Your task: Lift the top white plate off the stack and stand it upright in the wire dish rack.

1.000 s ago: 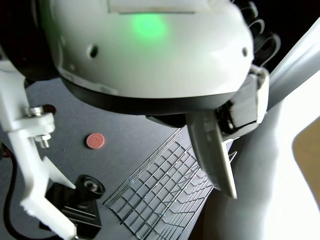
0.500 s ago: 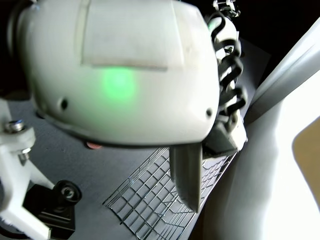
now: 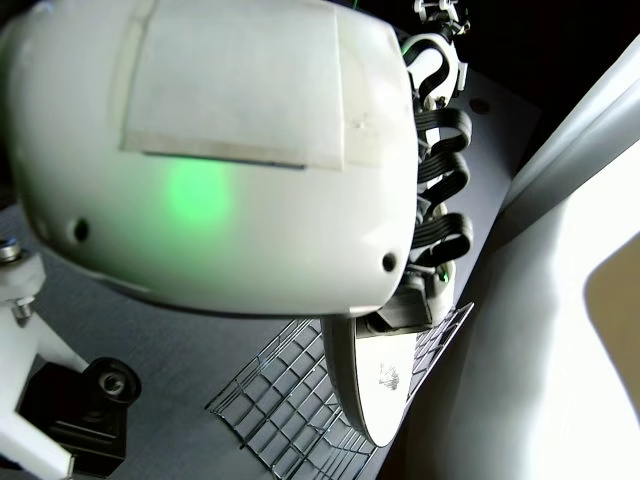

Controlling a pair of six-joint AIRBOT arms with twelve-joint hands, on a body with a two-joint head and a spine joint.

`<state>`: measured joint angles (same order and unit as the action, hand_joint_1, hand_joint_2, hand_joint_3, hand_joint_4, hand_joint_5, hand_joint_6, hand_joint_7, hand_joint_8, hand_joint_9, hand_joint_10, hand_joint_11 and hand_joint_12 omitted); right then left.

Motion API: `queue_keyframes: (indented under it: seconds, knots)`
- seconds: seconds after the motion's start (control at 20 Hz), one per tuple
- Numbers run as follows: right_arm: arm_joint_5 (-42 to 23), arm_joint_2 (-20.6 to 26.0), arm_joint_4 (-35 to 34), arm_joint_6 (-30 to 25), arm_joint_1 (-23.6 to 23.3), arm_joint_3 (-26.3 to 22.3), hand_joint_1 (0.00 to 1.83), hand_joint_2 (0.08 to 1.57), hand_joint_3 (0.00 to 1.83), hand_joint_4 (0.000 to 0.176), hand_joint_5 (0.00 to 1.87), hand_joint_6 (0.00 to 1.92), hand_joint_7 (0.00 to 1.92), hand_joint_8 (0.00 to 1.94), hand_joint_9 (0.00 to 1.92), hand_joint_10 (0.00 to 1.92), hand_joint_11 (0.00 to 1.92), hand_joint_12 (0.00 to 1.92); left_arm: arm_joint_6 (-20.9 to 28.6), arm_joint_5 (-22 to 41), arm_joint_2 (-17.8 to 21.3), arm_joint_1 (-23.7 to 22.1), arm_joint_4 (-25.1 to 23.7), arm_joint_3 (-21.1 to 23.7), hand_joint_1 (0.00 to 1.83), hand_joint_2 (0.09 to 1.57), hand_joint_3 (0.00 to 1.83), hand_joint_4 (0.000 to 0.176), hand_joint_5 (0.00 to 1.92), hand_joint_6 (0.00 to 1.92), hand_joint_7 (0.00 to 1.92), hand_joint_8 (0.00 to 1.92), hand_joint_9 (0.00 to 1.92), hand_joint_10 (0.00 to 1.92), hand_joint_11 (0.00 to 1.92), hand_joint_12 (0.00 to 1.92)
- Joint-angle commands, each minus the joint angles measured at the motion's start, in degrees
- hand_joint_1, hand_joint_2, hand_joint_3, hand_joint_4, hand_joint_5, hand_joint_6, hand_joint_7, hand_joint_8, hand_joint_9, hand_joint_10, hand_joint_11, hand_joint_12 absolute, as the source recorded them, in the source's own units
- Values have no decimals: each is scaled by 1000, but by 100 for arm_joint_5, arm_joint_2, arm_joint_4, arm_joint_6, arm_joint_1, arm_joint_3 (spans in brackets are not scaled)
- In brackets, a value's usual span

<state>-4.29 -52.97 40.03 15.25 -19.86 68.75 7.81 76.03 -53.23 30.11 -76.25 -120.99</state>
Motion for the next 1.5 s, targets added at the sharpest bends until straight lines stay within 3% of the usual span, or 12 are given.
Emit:
queue_keyframes:
  seconds: [0.0,0.2,0.35,0.5,0.6,0.9,0.95,1.0,1.1,1.2,1.35,1.45]
  knots:
    - [-549,96,-69,7,-140,-21,1499,1039,0,0,990,958,1174,413,1122,669,1026,1274,7,245,35,-132,522,8,523,805,0,0,66,10,122,10,152,10,0,668]
    - [-256,213,-73,7,-171,-180,1503,1014,0,0,1061,831,1222,301,1197,573,1074,1211,122,187,35,-175,694,1,507,829,4,0,30,1,74,3,114,2,0,582]
    - [-182,268,-79,8,-170,-286,1503,1010,0,0,1071,813,1256,250,1207,545,1084,1193,153,173,35,-180,799,-4,524,850,4,0,0,0,23,4,60,4,0,432]
    - [-99,322,-96,7,-201,-346,1503,1011,0,0,1057,829,1248,264,1229,504,1078,1199,206,160,33,-180,812,-23,506,839,0,0,0,0,38,10,62,5,0,424]
    - [-68,375,-110,7,-201,-405,1500,1031,1,0,1008,907,1157,451,1165,611,1029,1273,208,172,31,-187,812,-52,503,858,3,0,0,0,33,5,53,5,0,383]
    - [46,448,-196,8,-201,-470,1498,1041,0,0,987,955,1144,456,1139,663,1015,1298,226,179,35,-117,812,-68,507,868,1,0,0,0,14,3,22,7,0,352]
    - [69,452,-196,8,-200,-482,1486,1108,0,0,853,1102,973,710,984,891,887,1457,226,180,36,-119,812,-67,485,868,1,0,0,0,11,1,23,5,0,335]
    - [103,454,-203,8,-200,-489,1482,1131,0,0,798,1180,901,817,926,981,842,1524,226,182,36,-124,812,-66,488,864,0,0,0,0,17,2,28,4,0,351]
    - [152,460,-265,8,-200,-489,1481,1140,0,0,771,1217,865,880,909,1008,829,1542,227,184,36,-123,814,-64,470,867,0,0,0,0,13,2,14,4,0,331]
    - [201,465,-291,8,-199,-502,1496,1054,0,0,953,1013,1081,566,1110,710,998,1324,228,181,36,-132,818,-61,460,874,1,0,0,0,0,0,0,0,0,279]
    - [205,465,-321,8,-186,-482,1499,1037,0,0,993,957,1153,443,1148,638,1027,1278,257,182,32,-162,818,-56,498,844,0,0,0,0,29,7,42,11,0,354]
    - [205,465,-340,8,-176,-440,1499,1034,0,0,1003,934,1168,423,1144,642,1039,1260,272,176,28,-209,816,-40,509,842,0,0,0,0,36,2,49,5,0,282]
